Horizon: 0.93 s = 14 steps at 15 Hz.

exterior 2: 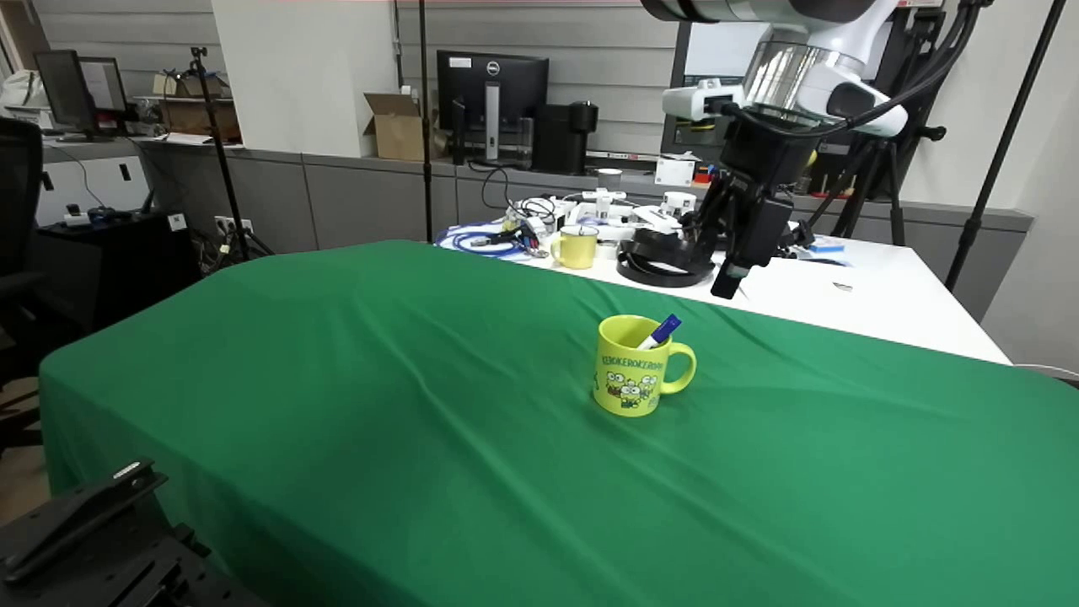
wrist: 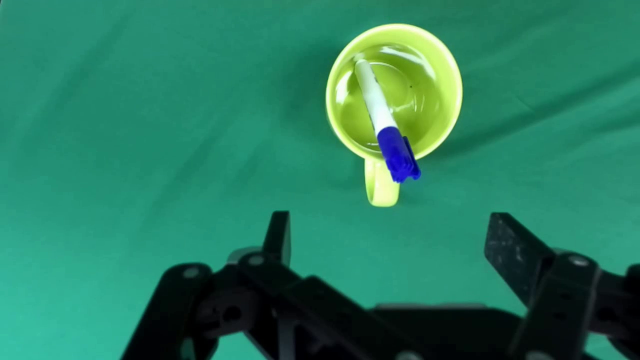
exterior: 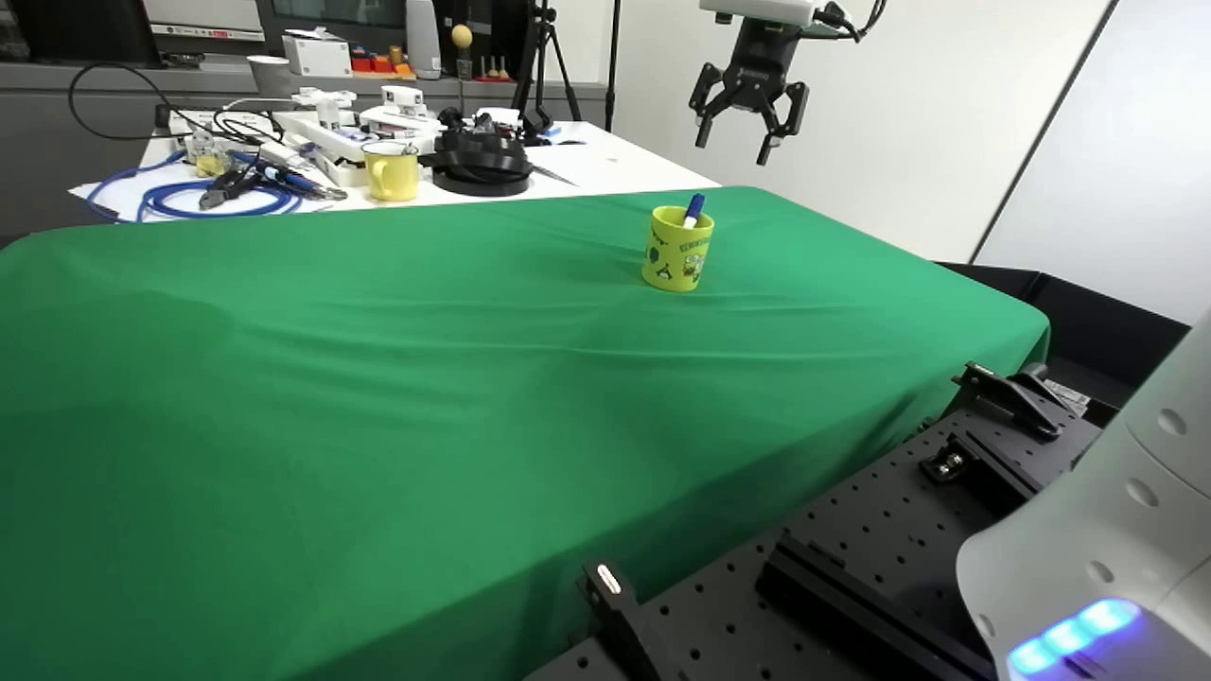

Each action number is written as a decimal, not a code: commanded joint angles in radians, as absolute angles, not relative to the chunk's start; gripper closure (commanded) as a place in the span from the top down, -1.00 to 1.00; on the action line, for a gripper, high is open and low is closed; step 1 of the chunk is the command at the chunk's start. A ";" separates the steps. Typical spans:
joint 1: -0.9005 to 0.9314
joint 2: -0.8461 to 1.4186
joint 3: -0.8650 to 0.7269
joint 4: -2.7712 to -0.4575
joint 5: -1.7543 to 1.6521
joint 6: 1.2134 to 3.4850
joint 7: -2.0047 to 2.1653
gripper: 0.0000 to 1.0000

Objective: Pick up the marker in the yellow mug and place it on the table

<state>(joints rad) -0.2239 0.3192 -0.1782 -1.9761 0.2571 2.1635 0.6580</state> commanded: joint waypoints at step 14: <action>-0.254 0.547 -0.213 -1.730 0.416 1.928 0.765 1.00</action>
